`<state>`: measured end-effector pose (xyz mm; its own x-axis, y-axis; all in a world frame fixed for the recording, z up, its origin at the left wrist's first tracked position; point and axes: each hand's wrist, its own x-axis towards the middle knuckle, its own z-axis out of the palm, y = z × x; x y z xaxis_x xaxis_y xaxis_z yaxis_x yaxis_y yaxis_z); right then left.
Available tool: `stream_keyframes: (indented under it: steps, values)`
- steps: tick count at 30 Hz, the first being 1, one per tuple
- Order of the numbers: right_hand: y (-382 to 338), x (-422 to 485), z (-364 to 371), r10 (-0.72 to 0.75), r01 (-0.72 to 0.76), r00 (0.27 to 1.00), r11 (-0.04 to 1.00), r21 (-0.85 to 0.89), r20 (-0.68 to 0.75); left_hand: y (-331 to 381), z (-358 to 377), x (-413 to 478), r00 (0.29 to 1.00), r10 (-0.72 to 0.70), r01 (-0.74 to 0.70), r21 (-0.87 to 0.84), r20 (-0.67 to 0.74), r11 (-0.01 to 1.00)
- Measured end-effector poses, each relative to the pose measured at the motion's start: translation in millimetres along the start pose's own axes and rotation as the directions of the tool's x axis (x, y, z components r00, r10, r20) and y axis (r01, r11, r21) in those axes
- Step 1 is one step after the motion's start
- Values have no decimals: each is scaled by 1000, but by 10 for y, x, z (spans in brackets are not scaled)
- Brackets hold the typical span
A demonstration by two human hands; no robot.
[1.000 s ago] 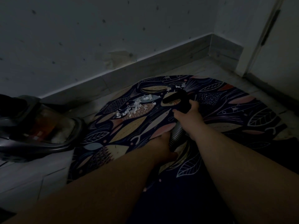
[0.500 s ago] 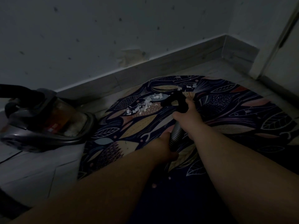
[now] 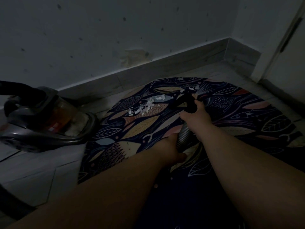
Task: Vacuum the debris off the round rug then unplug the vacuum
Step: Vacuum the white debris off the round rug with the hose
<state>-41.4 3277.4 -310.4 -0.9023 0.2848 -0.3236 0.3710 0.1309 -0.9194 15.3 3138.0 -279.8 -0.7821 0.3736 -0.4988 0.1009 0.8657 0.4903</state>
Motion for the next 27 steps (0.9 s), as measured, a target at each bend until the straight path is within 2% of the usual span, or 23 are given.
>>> stream_keyframes:
  steps: [6, 13, 23, 27]
  values:
    - [-31, -64, 84, 17, -15, 997, 999, -30, 69, -70, -19, -93, 1000, -26, 26, 14, 12, 1000]
    - [-2, -30, 73, 40, -42, 996, 999, -29, -75, -25, -22, -52, 1000, -19, 19, 27, 1, 999]
    - [72, 22, 130, 64, -64, 998, 998, 19, -16, -173, -32, 41, 1000, -1, 0, 33, 14, 999]
    - [21, 32, 289, 59, -59, 997, 998, 2, 52, -353, -133, 24, 1000, 11, -11, 38, 3, 999]
